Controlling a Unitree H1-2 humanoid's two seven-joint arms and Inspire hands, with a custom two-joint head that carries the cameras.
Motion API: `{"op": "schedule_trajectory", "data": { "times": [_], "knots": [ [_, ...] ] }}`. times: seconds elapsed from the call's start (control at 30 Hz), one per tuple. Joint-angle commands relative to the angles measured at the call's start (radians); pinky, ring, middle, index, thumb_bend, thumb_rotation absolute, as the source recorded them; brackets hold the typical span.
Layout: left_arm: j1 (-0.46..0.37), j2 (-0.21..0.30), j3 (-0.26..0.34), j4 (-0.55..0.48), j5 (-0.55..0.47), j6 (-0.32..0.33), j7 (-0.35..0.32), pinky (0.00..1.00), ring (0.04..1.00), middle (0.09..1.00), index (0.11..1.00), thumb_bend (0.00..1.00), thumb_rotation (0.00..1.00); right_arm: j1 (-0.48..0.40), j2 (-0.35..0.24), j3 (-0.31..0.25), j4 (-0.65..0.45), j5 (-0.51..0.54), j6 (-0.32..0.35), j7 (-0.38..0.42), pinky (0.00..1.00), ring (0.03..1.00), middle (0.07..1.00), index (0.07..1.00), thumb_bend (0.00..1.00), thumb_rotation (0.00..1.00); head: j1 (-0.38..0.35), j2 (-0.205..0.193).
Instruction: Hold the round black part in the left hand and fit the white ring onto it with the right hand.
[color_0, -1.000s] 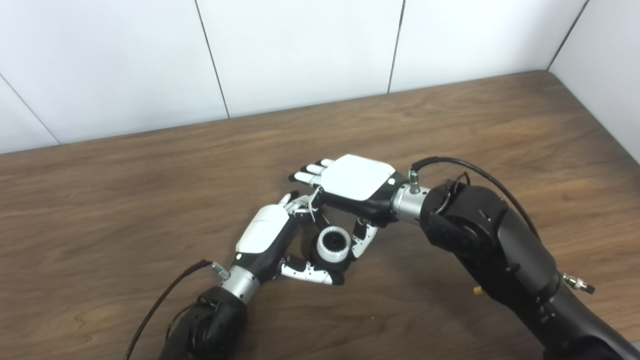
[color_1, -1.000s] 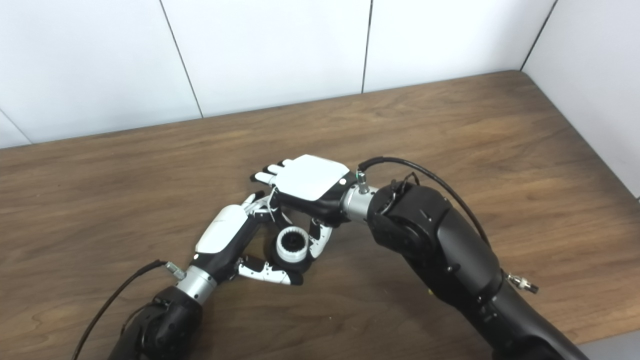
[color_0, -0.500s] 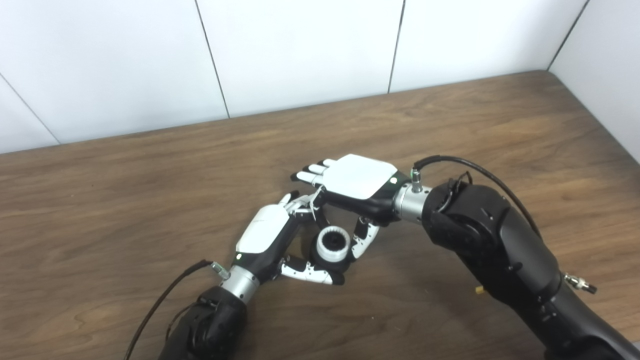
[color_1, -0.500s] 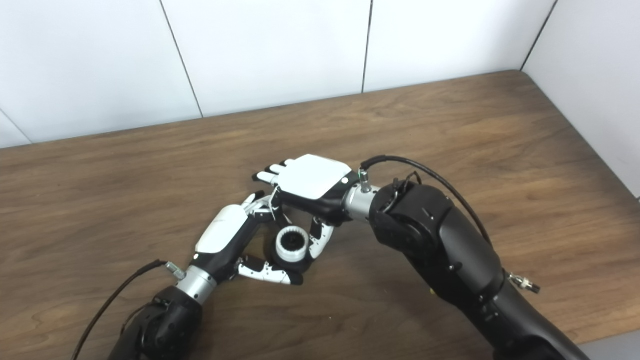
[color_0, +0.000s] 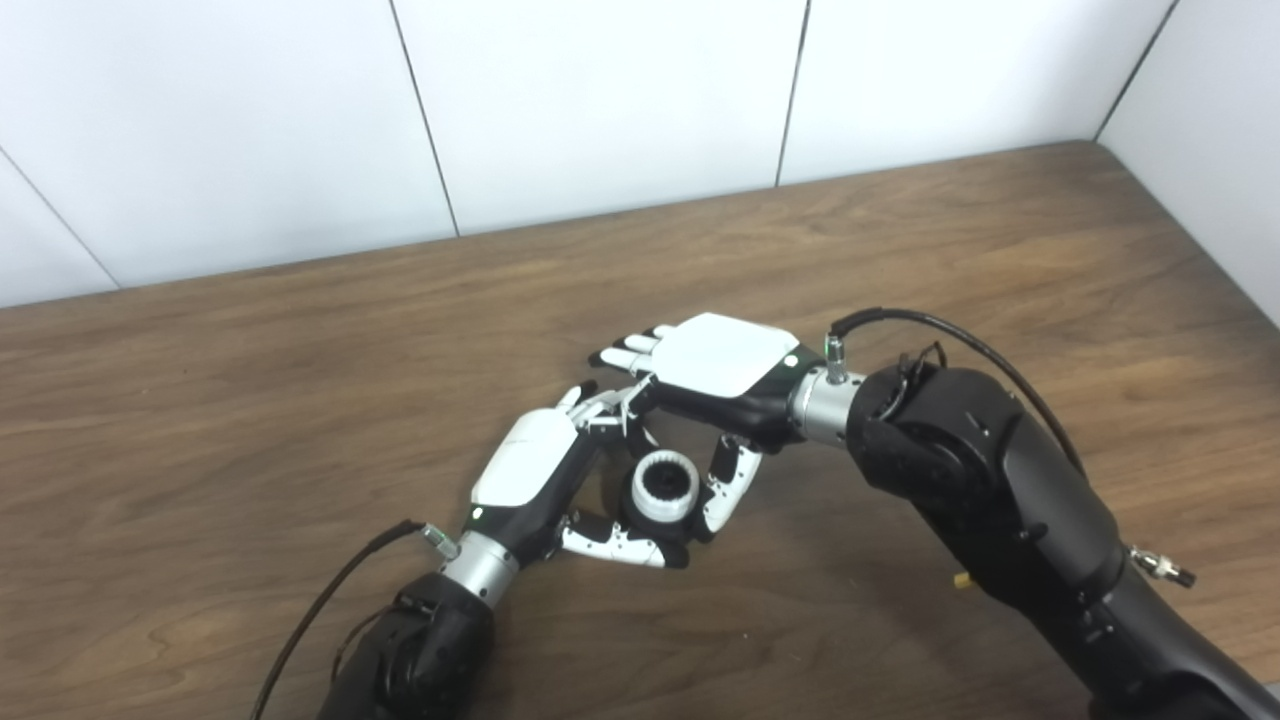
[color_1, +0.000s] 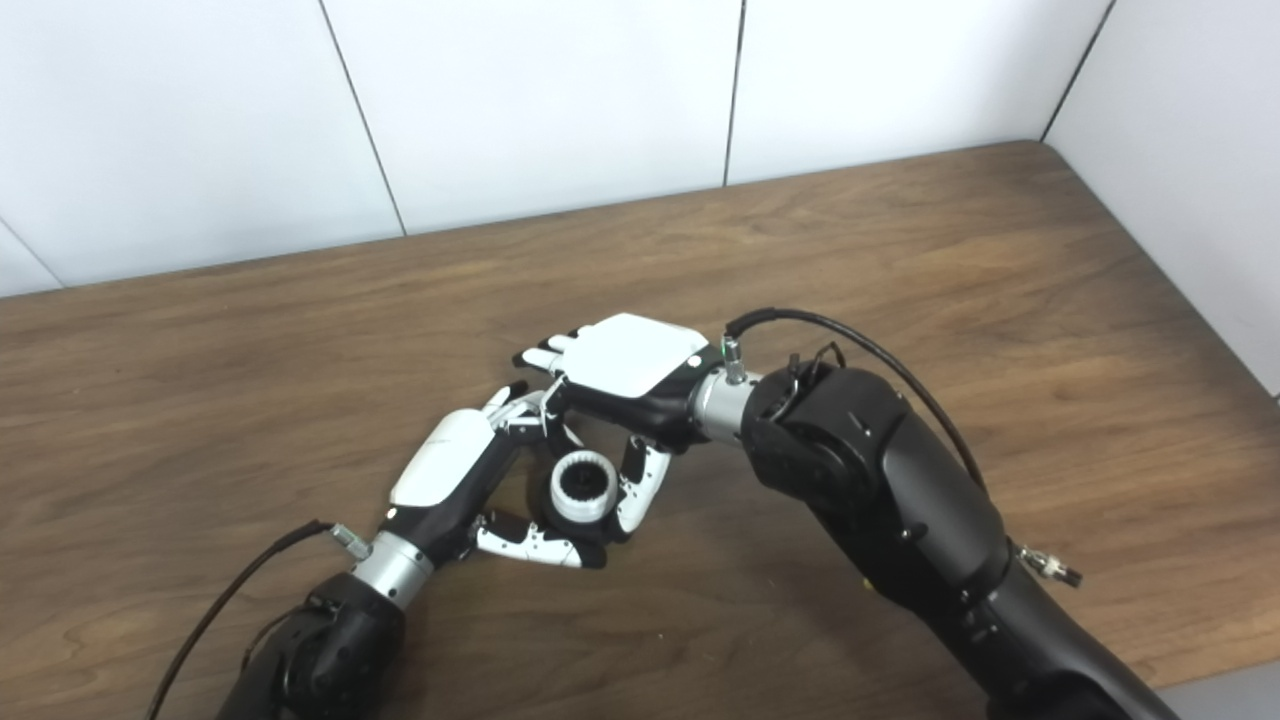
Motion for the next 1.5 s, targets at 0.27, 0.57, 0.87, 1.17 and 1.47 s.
{"op": "schedule_trajectory", "data": {
  "times": [0.27, 0.57, 0.87, 1.17, 1.47],
  "knots": [
    [-0.016, -0.006, 0.003, -0.008, -0.004, -0.013, 0.018, 1.0, 0.904, 0.909, 0.478, 0.51, 0.05, -0.074, -0.042, -0.077, -0.085, 0.073, 0.074, 0.051, 1.0, 1.0, 1.0, 0.946, 1.0, 0.37, -0.001, -0.011],
    [-0.019, 0.001, 0.006, 0.01, -0.01, -0.028, 0.022, 1.0, 0.902, 0.911, 0.478, 0.51, 0.05, -0.175, -0.132, -0.19, -0.173, 0.22, 0.193, 0.097, 1.0, 1.0, 1.0, 1.0, 1.0, 0.45, -0.002, -0.021],
    [-0.022, 0.009, 0.01, 0.012, -0.02, -0.031, 0.017, 1.0, 0.903, 0.912, 0.478, 0.51, 0.05, -0.121, -0.145, -0.333, -0.225, 0.395, 0.273, -0.021, 0.86, 1.0, 1.0, 1.0, 1.0, 0.69, -0.003, -0.028],
    [-0.02, 0.02, 0.013, 0.008, -0.024, -0.039, 0.019, 1.0, 0.902, 0.909, 0.478, 0.51, 0.05, 0.268, 0.13, -0.433, -0.159, 0.543, 0.199, -0.403, 0.85, 1.0, 1.0, 1.0, 0.82, 1.0, 0.003, -0.028],
    [-0.021, 0.032, 0.022, 0.013, -0.039, -0.049, 0.021, 1.0, 0.9, 0.909, 0.478, 0.51, 0.05, 0.48, 0.305, -0.451, -0.089, 0.748, 0.156, -0.588, 1.0, 1.0, 1.0, 1.0, 0.75, 1.0, 0.004, -0.026]
  ]
}}
